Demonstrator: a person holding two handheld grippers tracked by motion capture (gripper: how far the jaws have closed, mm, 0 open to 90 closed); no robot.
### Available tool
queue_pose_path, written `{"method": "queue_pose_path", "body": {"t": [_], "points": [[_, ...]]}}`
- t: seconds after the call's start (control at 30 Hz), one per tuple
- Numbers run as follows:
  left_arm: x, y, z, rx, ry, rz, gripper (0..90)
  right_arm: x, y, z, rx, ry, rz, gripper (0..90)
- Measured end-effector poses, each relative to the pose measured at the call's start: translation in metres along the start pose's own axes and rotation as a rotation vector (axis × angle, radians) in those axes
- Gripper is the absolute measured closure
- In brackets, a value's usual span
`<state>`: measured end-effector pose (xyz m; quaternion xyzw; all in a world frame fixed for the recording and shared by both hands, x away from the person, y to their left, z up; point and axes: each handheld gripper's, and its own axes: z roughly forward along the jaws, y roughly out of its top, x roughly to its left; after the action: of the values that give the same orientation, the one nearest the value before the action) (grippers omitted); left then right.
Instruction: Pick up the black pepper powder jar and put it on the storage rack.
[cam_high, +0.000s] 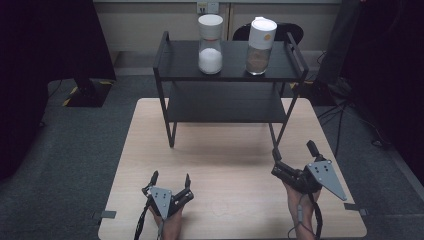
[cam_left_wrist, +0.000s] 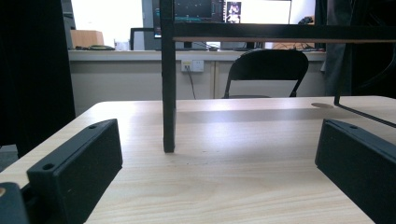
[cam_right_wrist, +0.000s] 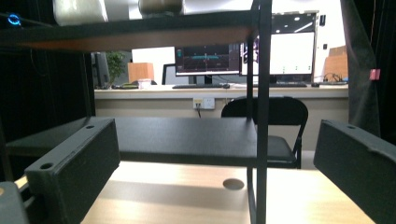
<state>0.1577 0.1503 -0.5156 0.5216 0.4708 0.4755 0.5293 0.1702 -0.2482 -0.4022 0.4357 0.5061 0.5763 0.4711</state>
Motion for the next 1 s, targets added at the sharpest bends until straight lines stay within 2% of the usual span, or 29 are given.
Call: {"method": "queue_pose_path", "body": {"t": [0.2,0.3,0.37,0.47,0.6,0.8,1.0], "points": [[0.0,0.0,0.0,0.0,0.0,0.0,0.0,0.003,-0.02,-0.01,0.013,-0.025,-0.037,0.0],[0.0,0.0,0.0,0.0,0.0,0.0,0.1,0.001,-0.031,-0.015,0.036,-0.042,-0.02,0.0],[0.0,0.0,0.0,0.0,0.0,0.0,0.0,0.001,-0.039,-0.018,0.053,-0.067,-0.021,0.0],[-0.001,0.0,0.0,0.0,0.004,0.0,0.1,0.004,-0.053,-0.021,0.072,-0.115,-0.047,0.0],[-0.001,0.0,0.0,0.0,0.007,0.0,0.1,0.003,-0.071,-0.024,0.085,-0.146,-0.045,0.0],[-0.001,0.0,0.0,0.0,0.008,0.001,0.1,0.002,-0.085,-0.025,0.103,-0.156,-0.043,0.0],[-0.001,0.0,0.0,0.0,0.008,0.001,0.0,0.003,-0.095,-0.027,0.096,-0.155,-0.04,0.0]]}}
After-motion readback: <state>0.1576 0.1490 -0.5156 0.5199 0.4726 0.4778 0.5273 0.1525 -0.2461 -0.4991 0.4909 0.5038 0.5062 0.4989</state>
